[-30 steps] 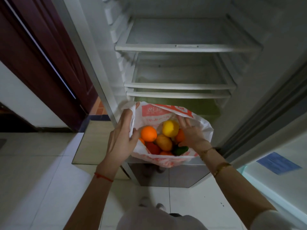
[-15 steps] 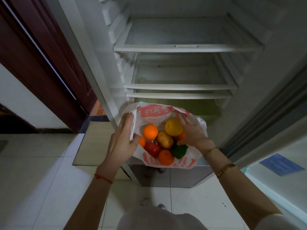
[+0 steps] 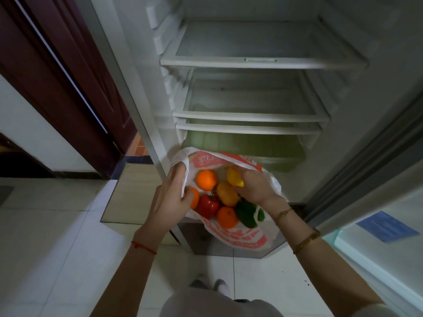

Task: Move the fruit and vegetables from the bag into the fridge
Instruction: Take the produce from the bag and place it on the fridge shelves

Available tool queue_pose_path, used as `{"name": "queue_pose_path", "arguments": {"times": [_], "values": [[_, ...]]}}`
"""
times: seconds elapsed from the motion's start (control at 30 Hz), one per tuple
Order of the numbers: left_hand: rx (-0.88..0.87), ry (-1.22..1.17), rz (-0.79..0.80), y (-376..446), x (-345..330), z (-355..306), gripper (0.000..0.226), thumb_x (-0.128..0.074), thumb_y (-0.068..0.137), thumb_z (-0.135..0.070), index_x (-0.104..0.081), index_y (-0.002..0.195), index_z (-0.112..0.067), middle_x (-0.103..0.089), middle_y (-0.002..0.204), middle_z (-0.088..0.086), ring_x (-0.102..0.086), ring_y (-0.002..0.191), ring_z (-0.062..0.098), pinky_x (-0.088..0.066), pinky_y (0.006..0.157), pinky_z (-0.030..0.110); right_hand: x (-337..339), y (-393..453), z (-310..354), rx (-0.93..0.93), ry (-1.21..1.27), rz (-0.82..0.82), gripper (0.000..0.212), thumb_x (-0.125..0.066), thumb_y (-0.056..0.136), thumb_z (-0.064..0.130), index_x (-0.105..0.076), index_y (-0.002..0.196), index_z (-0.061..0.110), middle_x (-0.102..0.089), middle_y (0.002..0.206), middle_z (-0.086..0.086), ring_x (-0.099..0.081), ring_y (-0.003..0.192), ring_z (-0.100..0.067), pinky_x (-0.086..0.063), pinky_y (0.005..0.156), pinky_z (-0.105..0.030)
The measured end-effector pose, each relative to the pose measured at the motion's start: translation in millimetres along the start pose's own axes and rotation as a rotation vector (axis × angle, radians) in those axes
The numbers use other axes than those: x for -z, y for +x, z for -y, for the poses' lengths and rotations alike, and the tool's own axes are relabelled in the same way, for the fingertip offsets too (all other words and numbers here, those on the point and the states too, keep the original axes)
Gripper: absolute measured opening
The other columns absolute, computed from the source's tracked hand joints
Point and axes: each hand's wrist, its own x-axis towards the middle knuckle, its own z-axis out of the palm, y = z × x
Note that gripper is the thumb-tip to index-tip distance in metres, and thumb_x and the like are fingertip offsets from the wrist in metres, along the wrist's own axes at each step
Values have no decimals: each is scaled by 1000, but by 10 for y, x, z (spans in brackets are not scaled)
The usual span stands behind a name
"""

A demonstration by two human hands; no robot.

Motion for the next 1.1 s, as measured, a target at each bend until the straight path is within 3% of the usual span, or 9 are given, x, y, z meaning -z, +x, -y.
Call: {"name": "queue_pose_path", "arguments": {"times": [0.1, 0.2, 0.33, 0.43, 0.53, 0.67, 0.83, 1.0, 1.1], "values": [[-51, 17, 4, 57, 38, -35, 41, -56, 86, -8, -38, 122, -17, -51, 112, 3, -59, 73, 26, -50, 58, 38, -82, 23, -36, -64, 113, 45, 37, -48, 97, 33, -50, 133, 23, -62, 124, -3, -58, 115, -23, -42, 87, -27], [-109, 58, 14, 169, 88, -65, 38, -55, 86, -9, -42, 122, -13, -50, 110, 3, -53, 60, 19, -42, 49, 32, -151, 158, -189, -169, 30, 76, 39, -52, 96, 33, -50, 132, 18, -60, 125, -6, -56, 118, -26, -43, 96, -31], [-115, 83, 24, 305, 94, -8, 49, -53, 85, -12, -40, 132, -16, -41, 139, -2, -51, 58, 14, -35, 47, 21, -174, 337, -338, -77, -111, 2, 85, -66, 80, 50, -24, 150, 26, -40, 149, -7, -39, 137, -30, -30, 115, -47], [-109, 82, 18, 342, 81, 39, 65, -54, 86, -12, -28, 145, -20, -36, 149, -1, -51, 57, 12, -28, 45, 14, -224, 349, -384, -4, -215, -31, 91, -59, 81, 60, -15, 153, 26, -27, 157, -6, -26, 144, -30, -21, 119, -48], [-121, 65, -12, 357, 98, 31, 79, -55, 85, -8, -16, 150, -26, -39, 143, 4, -49, 52, 14, -37, 40, 24, -206, 421, -420, 14, -284, 13, 89, -64, 80, 53, -17, 152, 29, -24, 158, -3, -22, 146, -30, -16, 120, -49], [-105, 28, -45, 395, 174, 66, 72, -52, 86, -7, -16, 145, -27, -47, 136, 12, -56, 56, 25, -50, 46, 43, -114, 508, -387, 55, -341, -53, 86, -67, 82, 36, -20, 152, 23, -26, 157, -5, -24, 145, -31, -17, 119, -46], [-130, -12, -50, 419, 195, 110, 85, -54, 88, -6, -2, 145, -43, -49, 131, 9, -55, 55, 19, -51, 45, 42, -47, 571, -421, 114, -360, -126, 80, -61, 86, 31, -20, 154, 23, -25, 159, -6, -19, 148, -30, -15, 119, -47], [-107, 12, -9, 413, 119, 167, 75, -56, 86, -6, -15, 143, -34, -44, 137, 6, -57, 60, 21, -51, 49, 43, -87, 568, -381, 167, -313, -7, 85, -65, 83, 38, -16, 153, 32, -9, 161, -8, -1, 149, -36, -4, 119, -56], [-105, 6, 24, 398, 79, 195, 70, -55, 88, -9, -22, 147, -26, -43, 136, 2, -57, 64, 16, -52, 50, 33, -172, 541, -370, 167, -304, 24, 82, -66, 82, 44, -22, 151, 35, 0, 162, -11, 5, 148, -40, 8, 115, -58]]}}
